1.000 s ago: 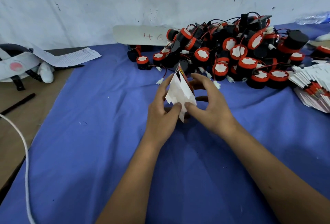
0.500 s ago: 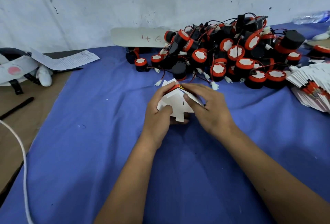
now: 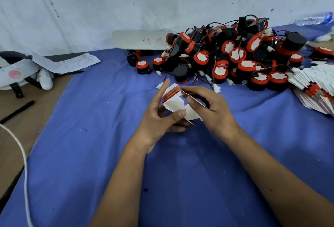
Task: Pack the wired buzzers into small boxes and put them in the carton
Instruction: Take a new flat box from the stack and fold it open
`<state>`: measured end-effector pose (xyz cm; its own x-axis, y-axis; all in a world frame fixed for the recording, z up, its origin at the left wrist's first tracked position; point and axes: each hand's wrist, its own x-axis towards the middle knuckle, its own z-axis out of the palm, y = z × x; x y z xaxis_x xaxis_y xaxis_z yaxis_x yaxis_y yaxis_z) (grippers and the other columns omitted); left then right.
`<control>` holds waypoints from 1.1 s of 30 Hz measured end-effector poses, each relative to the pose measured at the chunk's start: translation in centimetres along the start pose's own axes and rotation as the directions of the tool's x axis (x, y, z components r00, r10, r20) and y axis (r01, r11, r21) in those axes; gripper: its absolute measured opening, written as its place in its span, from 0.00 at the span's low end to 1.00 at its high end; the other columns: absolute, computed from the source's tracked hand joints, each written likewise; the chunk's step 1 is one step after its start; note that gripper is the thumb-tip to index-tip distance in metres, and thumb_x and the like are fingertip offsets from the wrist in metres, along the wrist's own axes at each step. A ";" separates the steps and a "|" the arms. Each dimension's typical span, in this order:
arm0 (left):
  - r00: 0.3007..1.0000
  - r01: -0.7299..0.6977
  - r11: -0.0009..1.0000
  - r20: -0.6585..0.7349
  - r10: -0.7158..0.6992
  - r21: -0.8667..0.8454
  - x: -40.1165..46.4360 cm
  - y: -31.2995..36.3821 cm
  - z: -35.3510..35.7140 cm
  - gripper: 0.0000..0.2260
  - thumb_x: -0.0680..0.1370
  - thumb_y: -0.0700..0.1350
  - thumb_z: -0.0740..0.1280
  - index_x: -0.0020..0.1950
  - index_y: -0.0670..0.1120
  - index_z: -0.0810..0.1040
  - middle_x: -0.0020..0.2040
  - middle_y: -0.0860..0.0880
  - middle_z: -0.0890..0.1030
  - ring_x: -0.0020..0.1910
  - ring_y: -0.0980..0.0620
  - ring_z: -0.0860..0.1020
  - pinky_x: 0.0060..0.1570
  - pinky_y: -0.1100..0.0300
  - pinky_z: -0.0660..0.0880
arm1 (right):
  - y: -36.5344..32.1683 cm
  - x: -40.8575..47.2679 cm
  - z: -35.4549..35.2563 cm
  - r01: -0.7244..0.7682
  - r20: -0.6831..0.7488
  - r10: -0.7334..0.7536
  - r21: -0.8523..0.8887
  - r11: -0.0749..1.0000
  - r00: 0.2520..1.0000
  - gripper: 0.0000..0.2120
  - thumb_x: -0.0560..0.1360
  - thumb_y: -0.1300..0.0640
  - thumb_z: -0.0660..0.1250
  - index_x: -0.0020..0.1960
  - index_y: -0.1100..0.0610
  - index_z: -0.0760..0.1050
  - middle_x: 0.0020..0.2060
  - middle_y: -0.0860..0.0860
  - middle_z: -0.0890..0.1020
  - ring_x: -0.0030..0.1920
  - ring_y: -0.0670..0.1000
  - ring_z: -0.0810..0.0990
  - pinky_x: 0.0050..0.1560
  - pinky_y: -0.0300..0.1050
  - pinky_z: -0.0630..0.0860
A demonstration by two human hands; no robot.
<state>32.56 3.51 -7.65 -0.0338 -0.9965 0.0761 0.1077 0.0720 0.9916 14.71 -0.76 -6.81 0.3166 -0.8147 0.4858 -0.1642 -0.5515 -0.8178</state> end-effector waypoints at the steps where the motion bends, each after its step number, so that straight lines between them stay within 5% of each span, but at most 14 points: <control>1: 1.000 0.008 0.999 -0.029 -0.007 0.035 0.0 -0.1 0.1 0.41 0.70 0.48 0.81 0.77 0.69 0.66 0.64 0.46 0.82 0.47 0.40 0.87 0.40 0.52 0.84 | -0.2 -0.1 0.1 0.012 0.011 -0.012 0.003 1.000 1.000 0.11 0.81 0.53 0.65 0.62 0.47 0.80 0.57 0.44 0.84 0.60 0.46 0.82 0.59 0.39 0.77; 6: 0.991 -0.048 0.992 -0.119 0.062 0.121 0.2 -0.1 0.3 0.41 0.63 0.56 0.82 0.74 0.68 0.70 0.68 0.53 0.78 0.55 0.52 0.84 0.38 0.55 0.83 | -0.4 -0.2 0.5 0.082 0.046 -0.081 -0.017 0.996 0.996 0.13 0.82 0.56 0.64 0.65 0.54 0.79 0.59 0.47 0.84 0.62 0.48 0.81 0.62 0.43 0.77; 12: 0.983 -0.121 0.981 -0.122 0.140 0.150 0.2 0.1 0.4 0.35 0.67 0.54 0.81 0.73 0.63 0.74 0.63 0.58 0.81 0.57 0.56 0.83 0.42 0.61 0.82 | -0.4 -0.1 0.1 0.076 0.086 -0.078 0.028 0.997 0.993 0.17 0.80 0.57 0.64 0.68 0.58 0.78 0.61 0.49 0.83 0.64 0.51 0.80 0.64 0.48 0.77; 19: 0.972 -0.108 0.991 -0.201 0.123 0.084 0.6 -0.4 -0.1 0.23 0.71 0.43 0.72 0.64 0.59 0.78 0.66 0.44 0.80 0.54 0.46 0.84 0.39 0.57 0.82 | -0.9 -0.5 0.5 0.120 0.207 -0.115 -0.010 0.993 0.971 0.21 0.78 0.57 0.71 0.71 0.54 0.76 0.67 0.44 0.79 0.69 0.46 0.76 0.67 0.39 0.72; 23: 0.965 -0.073 0.994 -0.256 0.051 -0.079 0.8 -0.5 -0.3 0.23 0.71 0.41 0.71 0.65 0.56 0.78 0.58 0.47 0.85 0.52 0.49 0.85 0.39 0.56 0.82 | -0.8 -0.5 0.4 0.004 0.229 -0.024 0.089 0.996 0.973 0.29 0.76 0.51 0.73 0.75 0.48 0.70 0.74 0.40 0.71 0.75 0.42 0.67 0.68 0.49 0.75; 27: 0.968 -0.042 0.979 -0.251 -0.010 -0.201 0.9 -0.6 -0.2 0.23 0.74 0.45 0.70 0.69 0.52 0.75 0.59 0.45 0.86 0.56 0.44 0.86 0.44 0.52 0.83 | -0.3 -0.3 0.0 -0.108 0.201 0.047 0.301 0.947 0.978 0.22 0.78 0.56 0.65 0.72 0.55 0.74 0.75 0.44 0.71 0.76 0.44 0.67 0.68 0.52 0.74; 30: 0.970 -0.014 0.967 -0.239 -0.048 -0.254 0.8 -0.4 0.1 0.25 0.74 0.46 0.72 0.70 0.50 0.73 0.57 0.44 0.86 0.53 0.43 0.87 0.43 0.51 0.84 | 0.0 -0.1 0.2 -0.099 0.175 0.058 0.237 0.966 0.983 0.20 0.79 0.52 0.67 0.70 0.52 0.77 0.73 0.44 0.73 0.75 0.42 0.68 0.61 0.40 0.78; 33: 0.976 0.000 0.975 -0.214 -0.049 -0.223 0.6 -0.3 0.3 0.27 0.73 0.48 0.75 0.69 0.51 0.70 0.54 0.49 0.87 0.52 0.43 0.87 0.44 0.49 0.84 | 0.2 0.0 0.3 -0.085 0.095 0.073 0.134 0.987 0.993 0.17 0.78 0.51 0.72 0.66 0.49 0.80 0.68 0.45 0.78 0.70 0.43 0.74 0.55 0.54 0.83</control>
<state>32.22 2.90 -7.91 0.1745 -0.9847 0.0028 0.3270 0.0606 0.9431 14.99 -0.83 -7.12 0.3916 -0.8317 0.3935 -0.0635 -0.4511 -0.8902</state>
